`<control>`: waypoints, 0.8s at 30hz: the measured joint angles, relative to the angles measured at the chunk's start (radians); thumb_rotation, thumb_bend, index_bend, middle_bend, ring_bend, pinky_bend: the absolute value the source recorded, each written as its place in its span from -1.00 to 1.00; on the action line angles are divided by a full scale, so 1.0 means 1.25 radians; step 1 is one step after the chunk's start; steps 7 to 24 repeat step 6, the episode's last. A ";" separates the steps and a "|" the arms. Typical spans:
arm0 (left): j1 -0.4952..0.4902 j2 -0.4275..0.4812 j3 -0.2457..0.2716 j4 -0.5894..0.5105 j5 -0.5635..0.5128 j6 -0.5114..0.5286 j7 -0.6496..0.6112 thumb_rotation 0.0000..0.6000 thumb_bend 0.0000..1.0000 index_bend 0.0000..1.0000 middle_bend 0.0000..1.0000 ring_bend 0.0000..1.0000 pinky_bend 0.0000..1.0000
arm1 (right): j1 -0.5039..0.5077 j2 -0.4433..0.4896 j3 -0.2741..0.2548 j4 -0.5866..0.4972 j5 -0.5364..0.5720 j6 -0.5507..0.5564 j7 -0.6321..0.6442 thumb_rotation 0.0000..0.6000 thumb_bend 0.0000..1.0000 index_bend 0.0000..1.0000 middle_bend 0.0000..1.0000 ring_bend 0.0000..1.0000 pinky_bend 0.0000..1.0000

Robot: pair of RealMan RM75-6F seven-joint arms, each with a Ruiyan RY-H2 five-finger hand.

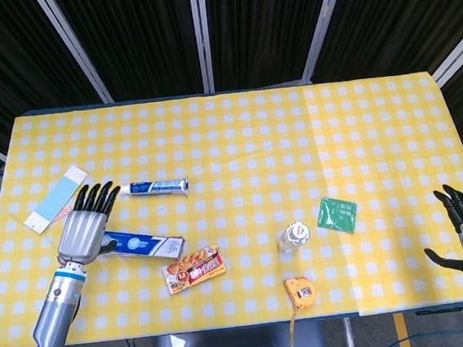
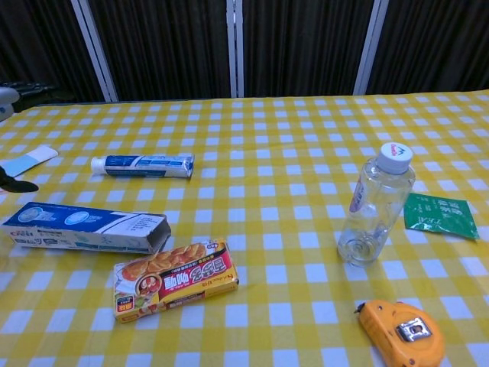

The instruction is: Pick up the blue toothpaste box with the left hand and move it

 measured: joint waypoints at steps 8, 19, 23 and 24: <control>0.114 -0.026 0.062 0.047 0.088 0.144 -0.058 1.00 -0.98 -1.00 -1.00 -1.00 -1.00 | 0.002 -0.011 -0.003 -0.001 -0.004 0.000 -0.030 1.00 -0.84 -0.96 -1.00 -1.00 -1.00; 0.114 -0.026 0.062 0.047 0.088 0.144 -0.058 1.00 -0.98 -1.00 -1.00 -1.00 -1.00 | 0.002 -0.011 -0.003 -0.001 -0.004 0.000 -0.030 1.00 -0.84 -0.96 -1.00 -1.00 -1.00; 0.114 -0.026 0.062 0.047 0.088 0.144 -0.058 1.00 -0.98 -1.00 -1.00 -1.00 -1.00 | 0.002 -0.011 -0.003 -0.001 -0.004 0.000 -0.030 1.00 -0.84 -0.96 -1.00 -1.00 -1.00; 0.114 -0.026 0.062 0.047 0.088 0.144 -0.058 1.00 -0.98 -1.00 -1.00 -1.00 -1.00 | 0.002 -0.011 -0.003 -0.001 -0.004 0.000 -0.030 1.00 -0.84 -0.96 -1.00 -1.00 -1.00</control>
